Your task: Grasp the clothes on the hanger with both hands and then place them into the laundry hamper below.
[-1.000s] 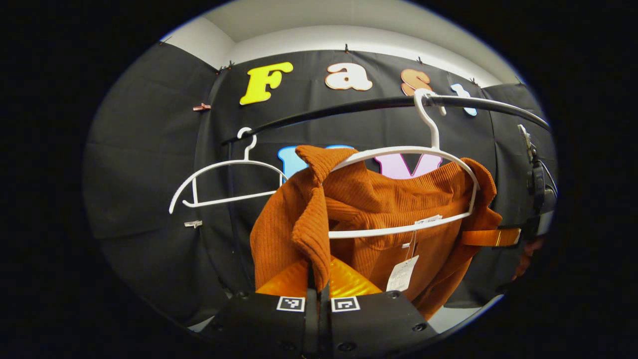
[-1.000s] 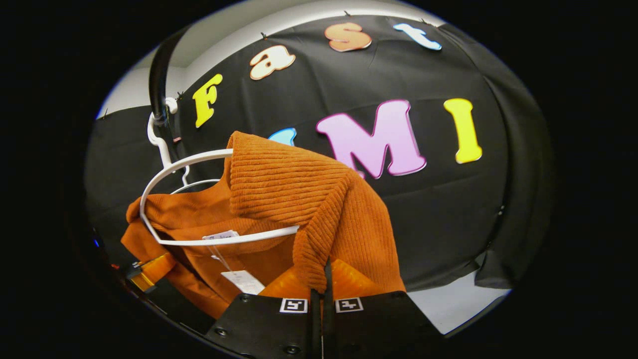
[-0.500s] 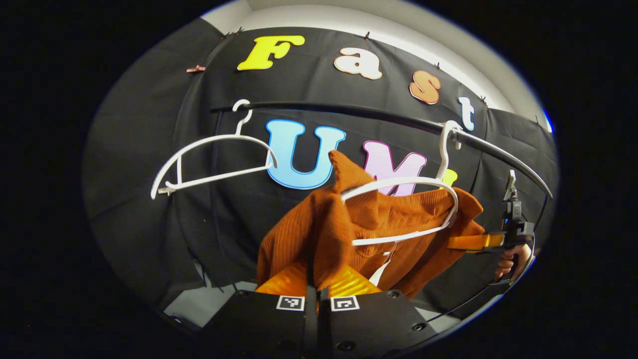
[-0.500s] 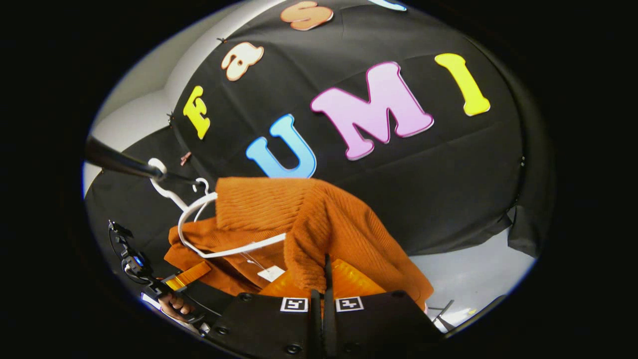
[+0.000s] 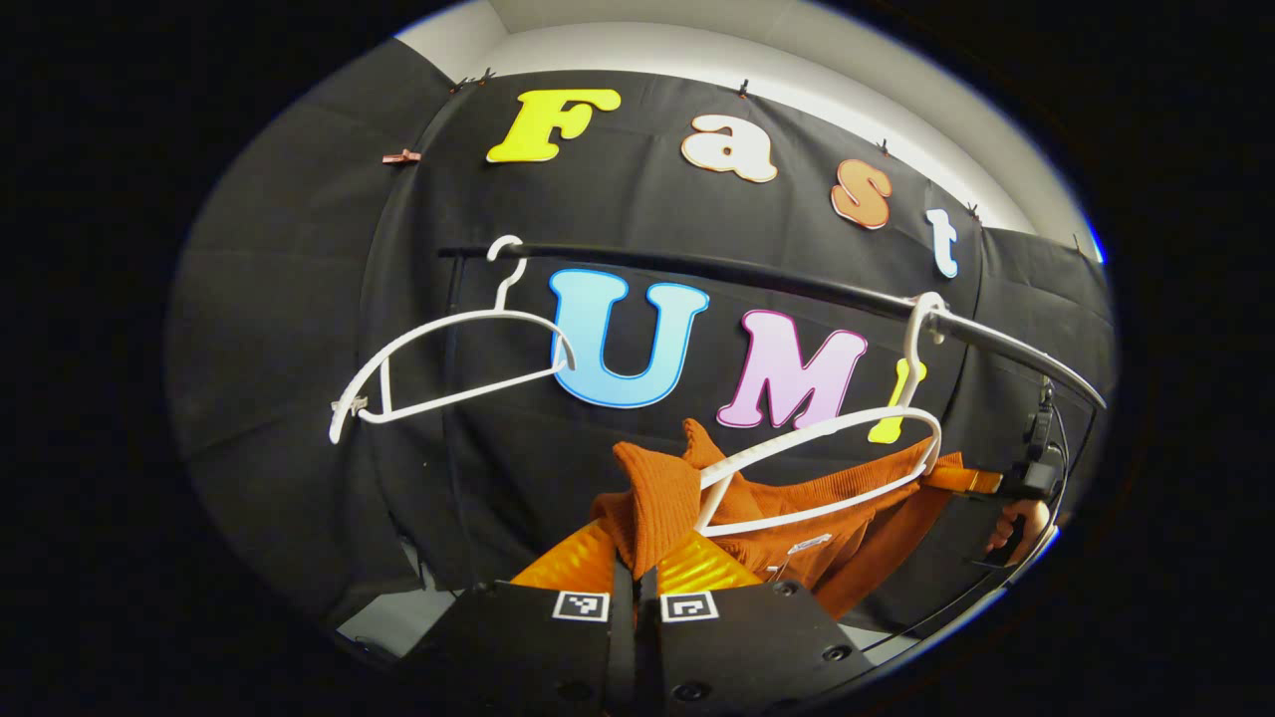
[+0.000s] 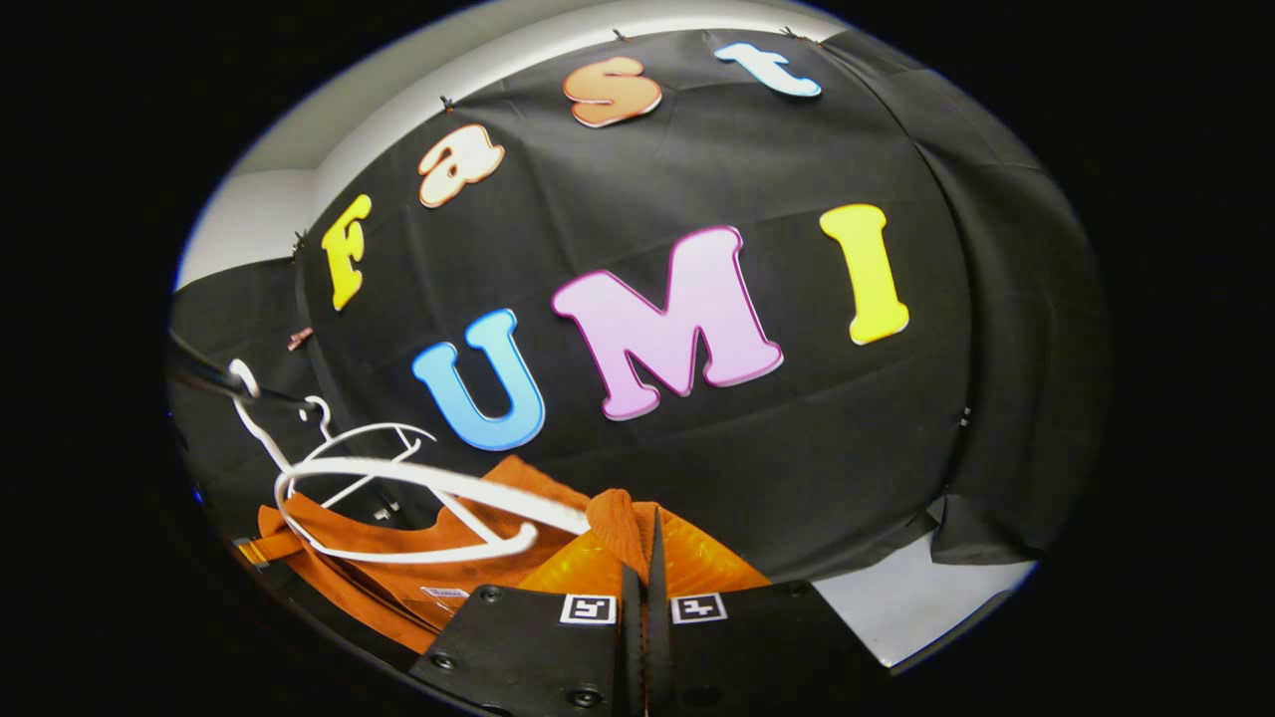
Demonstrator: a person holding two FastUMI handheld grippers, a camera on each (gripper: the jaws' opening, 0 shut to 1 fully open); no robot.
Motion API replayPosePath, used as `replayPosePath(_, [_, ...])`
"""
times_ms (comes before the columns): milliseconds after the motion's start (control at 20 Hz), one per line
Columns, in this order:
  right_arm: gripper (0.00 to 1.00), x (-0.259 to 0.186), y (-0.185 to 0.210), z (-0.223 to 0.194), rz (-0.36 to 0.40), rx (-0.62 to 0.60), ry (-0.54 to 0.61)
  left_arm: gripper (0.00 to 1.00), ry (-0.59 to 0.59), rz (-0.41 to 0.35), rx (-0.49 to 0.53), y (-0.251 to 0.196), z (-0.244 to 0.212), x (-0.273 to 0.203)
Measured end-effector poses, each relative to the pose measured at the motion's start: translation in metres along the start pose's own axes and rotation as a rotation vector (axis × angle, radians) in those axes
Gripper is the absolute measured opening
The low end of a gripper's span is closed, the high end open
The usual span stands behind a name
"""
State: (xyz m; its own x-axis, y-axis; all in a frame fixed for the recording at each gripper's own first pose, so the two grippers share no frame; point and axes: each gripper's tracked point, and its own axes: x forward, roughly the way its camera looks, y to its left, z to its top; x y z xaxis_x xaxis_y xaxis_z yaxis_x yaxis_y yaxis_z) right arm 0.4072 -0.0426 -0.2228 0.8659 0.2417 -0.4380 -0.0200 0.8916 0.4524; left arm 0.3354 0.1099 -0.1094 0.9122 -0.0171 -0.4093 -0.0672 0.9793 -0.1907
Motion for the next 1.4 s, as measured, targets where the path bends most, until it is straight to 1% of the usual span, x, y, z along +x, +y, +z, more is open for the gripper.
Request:
replayPosePath(50, [0.06,0.002,-0.002,-0.015,0.006,0.022,0.02,0.05,0.013,0.007,0.006,0.003,-0.007,0.001])
replayPosePath(100, [0.06,0.003,-0.002,-0.031,0.015,0.049,0.036,0.07,0.028,0.018,0.012,0.006,-0.017,0.003])
replayPosePath(150, [0.06,0.002,-0.001,-0.046,0.028,0.082,0.056,0.07,0.052,0.022,0.011,0.008,-0.03,0.003])
replayPosePath(200, [0.1,-0.003,0.004,-0.06,0.049,0.121,0.072,0.05,0.073,0.029,0.002,0.012,-0.043,0.002])
replayPosePath(250, [0.06,-0.008,0.009,-0.07,0.075,0.158,0.08,0.05,0.095,0.035,-0.008,0.016,-0.057,0.0])
replayPosePath(350, [0.05,-0.019,0.022,-0.091,0.128,0.208,0.101,0.05,0.131,0.034,-0.021,0.017,-0.079,0.001])
replayPosePath(500, [0.06,-0.03,0.05,-0.122,0.211,0.257,0.183,0.05,0.181,0.012,-0.037,0.008,-0.112,-0.001])
replayPosePath(650, [0.06,-0.047,0.084,-0.141,0.286,0.299,0.228,0.05,0.219,-0.024,-0.021,-0.013,-0.138,-0.007])
replayPosePath(850, [0.06,-0.066,0.127,-0.151,0.375,0.322,0.257,0.05,0.224,-0.129,-0.008,-0.064,-0.147,-0.011])
replayPosePath(900, [0.1,-0.071,0.136,-0.153,0.391,0.323,0.264,0.05,0.22,-0.153,-0.011,-0.076,-0.146,-0.011])
replayPosePath(950, [0.06,-0.076,0.144,-0.153,0.405,0.323,0.27,0.05,0.217,-0.178,-0.014,-0.088,-0.144,-0.012])
replayPosePath(1000, [0.1,-0.081,0.15,-0.152,0.42,0.321,0.273,0.05,0.213,-0.195,-0.017,-0.097,-0.14,-0.012])
replayPosePath(1050, [0.06,-0.085,0.157,-0.15,0.432,0.326,0.274,0.05,0.208,-0.208,-0.022,-0.104,-0.135,-0.011])
replayPosePath(1200, [0.06,-0.097,0.174,-0.143,0.473,0.333,0.265,0.05,0.182,-0.246,-0.03,-0.122,-0.124,-0.014])
replayPosePath(1400, [0.05,-0.097,0.173,-0.144,0.469,0.3,0.268,0.05,0.179,-0.263,-0.04,-0.129,-0.126,-0.009])
